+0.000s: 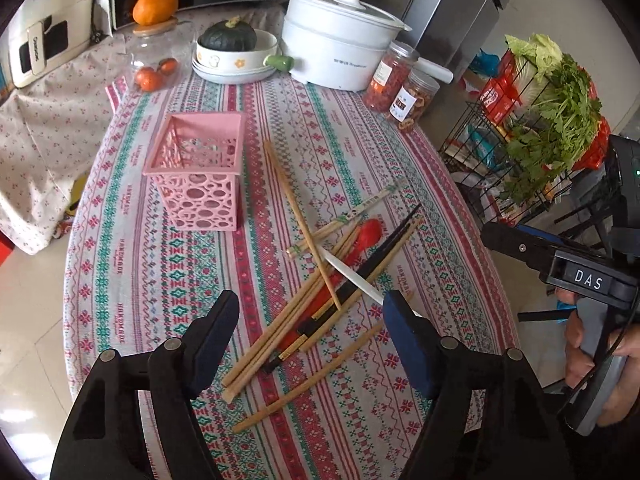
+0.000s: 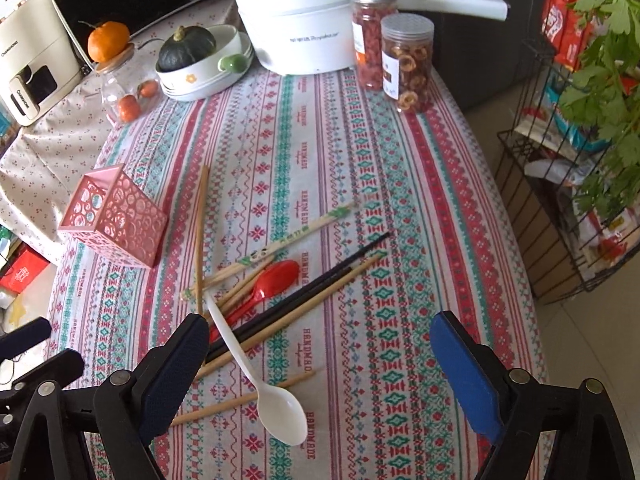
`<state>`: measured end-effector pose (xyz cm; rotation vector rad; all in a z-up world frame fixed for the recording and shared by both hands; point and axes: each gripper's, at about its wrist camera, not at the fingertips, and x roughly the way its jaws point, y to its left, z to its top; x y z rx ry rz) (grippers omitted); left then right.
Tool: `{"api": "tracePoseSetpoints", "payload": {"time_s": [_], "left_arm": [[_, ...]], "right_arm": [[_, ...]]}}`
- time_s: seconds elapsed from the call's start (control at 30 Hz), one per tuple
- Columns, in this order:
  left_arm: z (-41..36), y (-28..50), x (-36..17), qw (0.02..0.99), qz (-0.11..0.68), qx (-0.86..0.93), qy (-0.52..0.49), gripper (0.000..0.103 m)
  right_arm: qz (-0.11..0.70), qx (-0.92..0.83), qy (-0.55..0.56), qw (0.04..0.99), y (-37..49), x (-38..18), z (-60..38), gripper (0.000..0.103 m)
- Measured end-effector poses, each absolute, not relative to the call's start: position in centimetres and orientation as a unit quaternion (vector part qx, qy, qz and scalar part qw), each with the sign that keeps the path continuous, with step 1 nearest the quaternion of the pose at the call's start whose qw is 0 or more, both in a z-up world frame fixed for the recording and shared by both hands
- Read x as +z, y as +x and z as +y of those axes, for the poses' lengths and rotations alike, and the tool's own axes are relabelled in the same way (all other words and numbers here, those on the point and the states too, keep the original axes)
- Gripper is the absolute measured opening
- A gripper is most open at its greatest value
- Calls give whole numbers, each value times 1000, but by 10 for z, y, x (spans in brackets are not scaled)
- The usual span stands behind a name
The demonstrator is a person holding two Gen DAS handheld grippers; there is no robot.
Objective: Organize utensils
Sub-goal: 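Grasp a loose wooden chopstick with the left tool while the right tool reaches toward the utensils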
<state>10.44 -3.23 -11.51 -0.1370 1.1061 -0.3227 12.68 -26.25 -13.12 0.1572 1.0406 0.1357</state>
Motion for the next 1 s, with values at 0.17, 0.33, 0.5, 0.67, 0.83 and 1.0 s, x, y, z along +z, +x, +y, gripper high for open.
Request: {"api": "tracePoseSetpoints", "payload": {"time_s": [0.17, 0.33, 0.5, 0.67, 0.83, 1.0], "left_arm": [[-58, 120, -161, 794, 570, -191, -91, 32], [-73, 130, -189, 780, 587, -193, -99, 23], [-81, 142, -204, 783, 587, -179, -102, 22], [-81, 151, -213, 781, 594, -167, -96, 12], [-80, 148, -210, 782, 594, -169, -83, 6], [-70, 133, -186, 799, 570, -181, -63, 4]], "right_arm": [[508, 75, 83, 854, 129, -142, -264, 89], [524, 81, 93, 843, 131, -155, -269, 86], [531, 69, 93, 840, 133, -163, -274, 86], [538, 65, 89, 836, 134, -171, -275, 86], [548, 69, 88, 829, 135, -180, -275, 86], [556, 67, 96, 823, 138, -187, -281, 79]]}}
